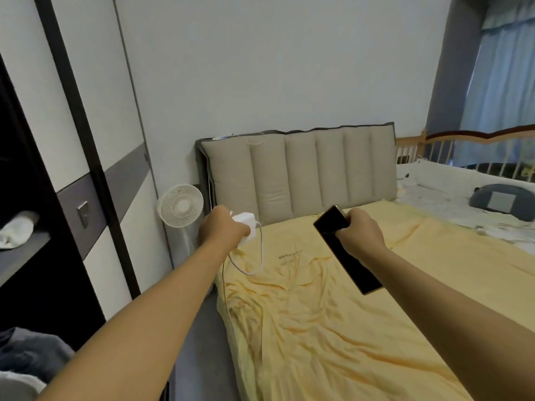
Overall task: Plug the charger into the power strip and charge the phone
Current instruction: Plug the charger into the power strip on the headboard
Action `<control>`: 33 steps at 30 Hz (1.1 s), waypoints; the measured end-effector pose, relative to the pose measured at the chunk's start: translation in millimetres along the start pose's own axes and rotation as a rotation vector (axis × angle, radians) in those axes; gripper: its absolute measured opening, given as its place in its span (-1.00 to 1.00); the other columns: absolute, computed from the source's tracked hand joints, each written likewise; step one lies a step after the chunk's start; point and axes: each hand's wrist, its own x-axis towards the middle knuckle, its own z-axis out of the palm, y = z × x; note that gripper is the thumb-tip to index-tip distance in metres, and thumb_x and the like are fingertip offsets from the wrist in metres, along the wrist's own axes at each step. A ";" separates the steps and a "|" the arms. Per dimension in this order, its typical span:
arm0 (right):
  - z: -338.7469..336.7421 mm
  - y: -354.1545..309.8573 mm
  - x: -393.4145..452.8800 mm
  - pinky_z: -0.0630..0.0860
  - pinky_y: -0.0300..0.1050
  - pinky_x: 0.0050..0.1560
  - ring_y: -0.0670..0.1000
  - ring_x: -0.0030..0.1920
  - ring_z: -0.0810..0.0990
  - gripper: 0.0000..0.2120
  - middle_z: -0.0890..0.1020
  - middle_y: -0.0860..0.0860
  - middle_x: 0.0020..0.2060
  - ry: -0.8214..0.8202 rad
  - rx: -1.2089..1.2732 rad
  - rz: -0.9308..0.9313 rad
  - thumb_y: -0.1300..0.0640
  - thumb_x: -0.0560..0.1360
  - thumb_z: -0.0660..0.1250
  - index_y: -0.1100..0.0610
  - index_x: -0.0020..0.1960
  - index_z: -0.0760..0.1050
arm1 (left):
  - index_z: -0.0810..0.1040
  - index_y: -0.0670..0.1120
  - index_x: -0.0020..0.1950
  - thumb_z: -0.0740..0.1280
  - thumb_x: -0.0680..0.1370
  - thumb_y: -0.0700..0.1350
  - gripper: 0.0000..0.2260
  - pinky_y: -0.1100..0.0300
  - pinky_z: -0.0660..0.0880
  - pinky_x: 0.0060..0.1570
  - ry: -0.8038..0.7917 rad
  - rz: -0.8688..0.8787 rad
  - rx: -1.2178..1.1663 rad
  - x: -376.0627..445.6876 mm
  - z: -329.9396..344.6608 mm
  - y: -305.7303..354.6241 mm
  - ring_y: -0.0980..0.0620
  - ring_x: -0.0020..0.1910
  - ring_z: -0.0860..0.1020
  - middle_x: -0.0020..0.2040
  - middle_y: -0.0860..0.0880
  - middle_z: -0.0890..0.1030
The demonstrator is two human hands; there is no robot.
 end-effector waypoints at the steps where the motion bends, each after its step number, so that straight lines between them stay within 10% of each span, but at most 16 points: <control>1: 9.8 -4.7 12.5 0.30 -0.14 -0.43 0.14 -0.21 0.49 -0.89 0.53 0.14 -0.16 0.003 0.000 -0.002 0.32 0.47 0.23 0.22 0.00 0.39 | 0.51 -0.18 0.19 0.48 0.32 -0.10 -0.53 0.14 0.47 -0.18 -0.004 0.003 0.008 14.7 3.0 -4.5 -0.22 0.02 0.60 0.11 -0.18 0.61; 17: 207.3 -120.4 238.9 0.60 0.19 -0.06 0.19 -0.12 0.58 -0.84 0.57 0.18 -0.11 0.025 0.071 0.011 0.28 0.48 0.28 0.23 0.05 0.43 | 0.51 -0.15 0.20 0.48 0.31 -0.10 -0.52 -0.01 0.58 -0.01 -0.017 0.082 -0.020 309.5 3.9 -63.2 -0.19 0.00 0.61 0.04 -0.13 0.62; 33: 392.5 -144.4 522.4 0.52 -0.01 -0.20 0.13 -0.14 0.55 -0.82 0.55 0.17 -0.10 0.014 0.135 0.076 0.29 0.50 0.28 0.25 0.10 0.42 | 0.49 -0.15 0.23 0.48 0.32 -0.07 -0.49 -0.05 0.60 0.04 -0.097 0.113 0.041 623.8 105.3 -78.3 -0.16 0.04 0.59 0.12 -0.12 0.59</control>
